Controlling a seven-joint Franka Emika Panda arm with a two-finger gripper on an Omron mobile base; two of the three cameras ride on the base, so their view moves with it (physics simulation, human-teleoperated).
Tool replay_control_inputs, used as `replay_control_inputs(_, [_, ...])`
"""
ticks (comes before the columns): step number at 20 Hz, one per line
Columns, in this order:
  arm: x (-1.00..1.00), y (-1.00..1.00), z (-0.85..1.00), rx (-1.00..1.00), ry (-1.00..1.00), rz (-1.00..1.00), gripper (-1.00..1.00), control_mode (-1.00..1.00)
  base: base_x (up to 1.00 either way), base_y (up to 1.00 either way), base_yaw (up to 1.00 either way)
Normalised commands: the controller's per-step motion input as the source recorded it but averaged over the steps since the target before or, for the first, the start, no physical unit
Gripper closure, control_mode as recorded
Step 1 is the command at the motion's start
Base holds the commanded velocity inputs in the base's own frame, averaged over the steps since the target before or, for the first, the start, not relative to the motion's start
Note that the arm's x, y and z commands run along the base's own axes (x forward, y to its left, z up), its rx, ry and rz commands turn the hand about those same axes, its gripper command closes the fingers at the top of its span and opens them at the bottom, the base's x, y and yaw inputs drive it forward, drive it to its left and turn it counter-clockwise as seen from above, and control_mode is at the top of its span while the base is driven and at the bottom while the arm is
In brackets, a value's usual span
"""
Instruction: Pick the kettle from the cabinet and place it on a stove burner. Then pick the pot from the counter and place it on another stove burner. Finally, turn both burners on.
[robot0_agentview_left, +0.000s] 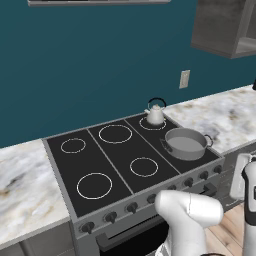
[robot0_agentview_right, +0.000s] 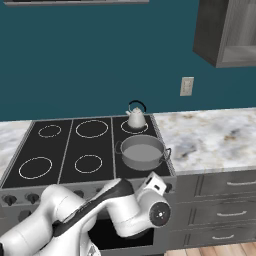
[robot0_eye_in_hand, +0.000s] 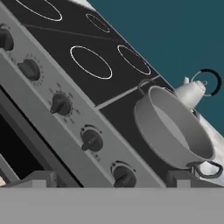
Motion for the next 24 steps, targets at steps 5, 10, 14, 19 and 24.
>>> replay_control_inputs(5, [0.0, 0.0, -0.15, 0.15, 0.0, 0.0, -1.0, -1.0, 0.0, 0.0, 0.0])
replay_control_inputs(10, [0.01, 0.0, -0.14, 0.14, -0.01, 0.0, -1.0, -1.0, 0.0, 0.0, 0.0])
replay_control_inputs(14, [0.04, 0.0, -0.13, 0.12, -0.02, -0.06, -1.0, -1.0, 0.0, 0.0, 0.0])
replay_control_inputs(19, [0.11, 0.0, -0.13, 0.12, 0.0, -0.08, -1.0, -1.0, 0.0, 0.0, 0.0])
replay_control_inputs(24, [0.11, 0.0, -0.12, 0.12, -0.01, -0.12, -1.0, -1.0, 0.0, 0.0, 0.0])
